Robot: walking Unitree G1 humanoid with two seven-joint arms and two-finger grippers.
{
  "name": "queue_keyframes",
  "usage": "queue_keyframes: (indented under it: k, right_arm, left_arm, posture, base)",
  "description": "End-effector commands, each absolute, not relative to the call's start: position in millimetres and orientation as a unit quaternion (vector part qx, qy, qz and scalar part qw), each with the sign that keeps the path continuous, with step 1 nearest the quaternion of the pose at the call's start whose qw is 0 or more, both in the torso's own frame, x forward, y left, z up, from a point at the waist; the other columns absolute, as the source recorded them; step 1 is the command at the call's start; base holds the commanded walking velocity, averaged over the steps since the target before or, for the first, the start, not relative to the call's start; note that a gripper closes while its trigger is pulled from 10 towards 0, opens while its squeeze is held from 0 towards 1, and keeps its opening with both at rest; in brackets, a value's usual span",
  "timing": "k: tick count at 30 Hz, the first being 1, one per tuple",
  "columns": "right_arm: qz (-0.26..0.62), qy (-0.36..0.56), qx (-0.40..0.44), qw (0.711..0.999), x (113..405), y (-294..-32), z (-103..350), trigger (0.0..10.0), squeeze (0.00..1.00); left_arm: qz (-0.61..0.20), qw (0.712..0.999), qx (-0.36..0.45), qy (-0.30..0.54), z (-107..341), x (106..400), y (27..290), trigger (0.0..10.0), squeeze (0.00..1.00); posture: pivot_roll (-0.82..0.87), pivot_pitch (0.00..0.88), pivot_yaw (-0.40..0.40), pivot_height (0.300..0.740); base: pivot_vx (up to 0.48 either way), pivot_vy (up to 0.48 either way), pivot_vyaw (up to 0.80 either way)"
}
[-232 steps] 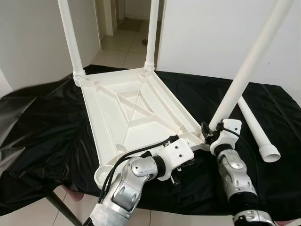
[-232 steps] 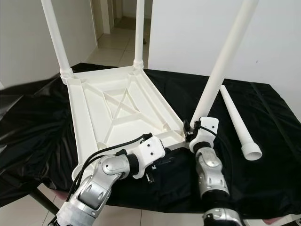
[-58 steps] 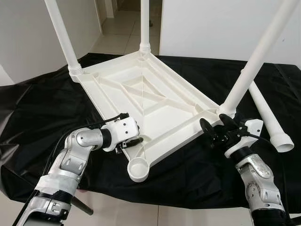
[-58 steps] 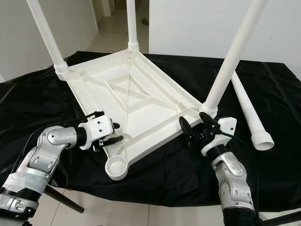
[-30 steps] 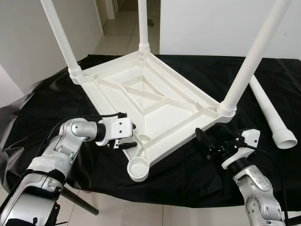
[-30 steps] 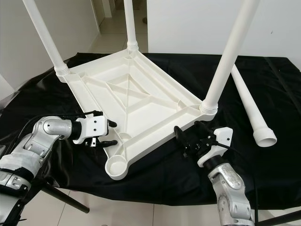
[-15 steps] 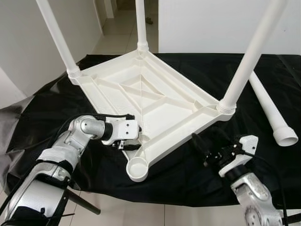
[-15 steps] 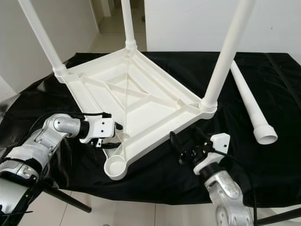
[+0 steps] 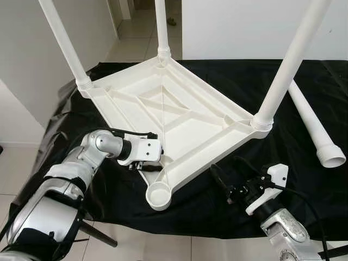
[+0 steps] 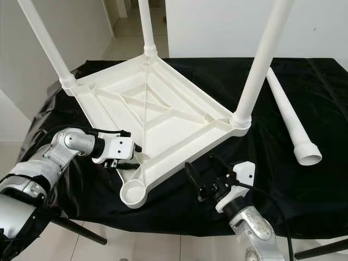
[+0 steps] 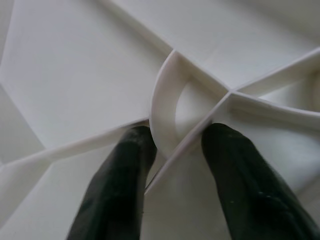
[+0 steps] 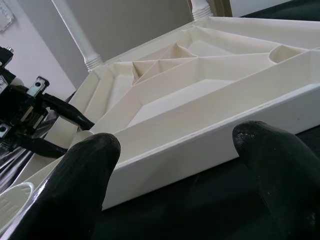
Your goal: Building children table
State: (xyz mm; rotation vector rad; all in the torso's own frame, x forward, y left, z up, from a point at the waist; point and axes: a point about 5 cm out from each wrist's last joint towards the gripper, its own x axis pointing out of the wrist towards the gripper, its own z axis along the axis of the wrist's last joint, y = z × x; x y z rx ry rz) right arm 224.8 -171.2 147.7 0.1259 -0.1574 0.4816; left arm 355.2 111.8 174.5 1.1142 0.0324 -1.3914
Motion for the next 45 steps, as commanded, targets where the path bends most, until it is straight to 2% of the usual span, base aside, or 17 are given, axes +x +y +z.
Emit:
queue_keyframes:
  k: [1, 2, 8, 16, 19, 24, 25, 26, 27, 29, 33, 35, 36, 38, 42, 44, 45]
  right_arm:
    - [0.246, -0.071, 0.069, 0.964, 222, -168, 147, 10.0, 0.0]
    - [0.247, -0.07, 0.068, 0.964, 222, -168, 147, 10.0, 0.0]
    - [0.247, -0.066, 0.067, 0.965, 220, -169, 147, 10.0, 0.0]
    - [0.243, -0.067, 0.067, 0.965, 220, -169, 148, 10.0, 0.0]
    - [0.234, -0.073, 0.069, 0.967, 220, -169, 150, 10.0, 0.0]
    - [0.231, -0.076, 0.072, 0.967, 219, -167, 151, 10.0, 0.0]
    - [0.228, -0.076, 0.073, 0.968, 219, -167, 151, 10.0, 0.0]
    - [0.228, -0.076, 0.073, 0.968, 219, -167, 151, 10.0, 0.0]
    - [0.225, -0.077, 0.075, 0.968, 219, -166, 150, 10.0, 0.0]
    - [0.225, -0.077, 0.075, 0.968, 219, -166, 150, 10.0, 0.0]
    - [0.22, -0.079, 0.076, 0.969, 220, -166, 150, 10.0, 0.0]
    - [0.215, -0.082, 0.078, 0.97, 220, -166, 151, 10.0, 0.0]
    - [0.215, -0.082, 0.078, 0.97, 220, -166, 151, 10.0, 0.0]
    - [0.211, -0.084, 0.078, 0.971, 221, -166, 151, 10.0, 0.0]
    - [0.209, -0.086, 0.079, 0.971, 222, -166, 152, 10.0, 0.0]
    - [0.21, -0.087, 0.081, 0.97, 222, -165, 153, 10.0, 0.0]
    - [0.213, -0.085, 0.08, 0.97, 222, -166, 153, 10.0, 0.0]
  left_arm:
    - [-0.62, 0.619, 0.48, 0.047, 160, 352, 117, 4.0, 0.0]
    - [-0.626, 0.614, 0.477, 0.05, 160, 351, 118, 0.0, 0.0]
    - [-0.652, 0.6, 0.46, 0.057, 155, 346, 116, 0.0, 0.0]
    - [-0.659, 0.611, 0.436, 0.052, 151, 344, 109, 0.0, 0.0]
    - [-0.674, 0.643, 0.359, 0.055, 138, 337, 96, 0.0, 0.0]
    - [-0.676, 0.666, 0.31, 0.058, 135, 336, 88, 0.0, 0.0]
    - [-0.671, 0.688, 0.273, 0.054, 135, 337, 81, 0.0, 0.0]
    - [-0.671, 0.688, 0.273, 0.054, 135, 337, 81, 0.0, 0.0]
    - [-0.659, 0.711, 0.242, 0.048, 138, 340, 75, 0.0, 0.0]
    - [-0.659, 0.711, 0.242, 0.048, 138, 340, 75, 0.0, 0.0]
    - [-0.642, 0.737, 0.209, 0.039, 142, 343, 70, 0.0, 0.0]
    - [-0.609, 0.772, 0.181, 0.032, 143, 347, 66, 0.0, 0.0]
    - [-0.609, 0.772, 0.181, 0.032, 143, 347, 66, 0.0, 0.0]
    - [-0.585, 0.795, 0.158, 0.028, 143, 349, 64, 0.0, 0.0]
    - [-0.577, 0.804, 0.14, 0.026, 141, 348, 61, 0.0, 0.0]
    - [-0.582, 0.801, 0.139, 0.025, 137, 344, 59, 0.0, 0.0]
    - [-0.601, 0.786, 0.141, 0.027, 135, 339, 59, 0.0, 0.0]
  posture:
    - [-0.05, 0.148, 0.136, 0.74]
    - [-0.05, 0.15, 0.138, 0.74]
    - [-0.04, 0.152, 0.143, 0.74]
    - [-0.05, 0.153, 0.149, 0.74]
    - [-0.06, 0.15, 0.161, 0.74]
    - [-0.06, 0.149, 0.165, 0.74]
    - [-0.06, 0.146, 0.166, 0.74]
    - [-0.06, 0.146, 0.166, 0.74]
    - [-0.06, 0.144, 0.168, 0.74]
    - [-0.06, 0.144, 0.168, 0.74]
    - [-0.07, 0.137, 0.178, 0.74]
    - [-0.07, 0.134, 0.181, 0.74]
    - [-0.07, 0.134, 0.181, 0.74]
    - [-0.07, 0.132, 0.18, 0.74]
    - [-0.07, 0.134, 0.175, 0.74]
    - [-0.07, 0.134, 0.169, 0.74]
    - [-0.07, 0.137, 0.162, 0.74]
  base:
    - [0.0, 0.0, 0.0]
    - [0.0, 0.0, 0.0]
    - [0.0, 0.0, 0.0]
    - [0.0, 0.0, 0.0]
    - [0.0, 0.0, 0.0]
    - [0.0, 0.0, 0.0]
    - [0.0, 0.0, 0.0]
    - [0.0, 0.0, 0.0]
    - [0.0, 0.0, 0.0]
    - [0.0, 0.0, 0.0]
    - [0.0, 0.0, 0.0]
    - [0.0, 0.0, 0.0]
    - [0.0, 0.0, 0.0]
    - [0.0, 0.0, 0.0]
    - [0.0, 0.0, 0.0]
    - [0.0, 0.0, 0.0]
    - [0.0, 0.0, 0.0]
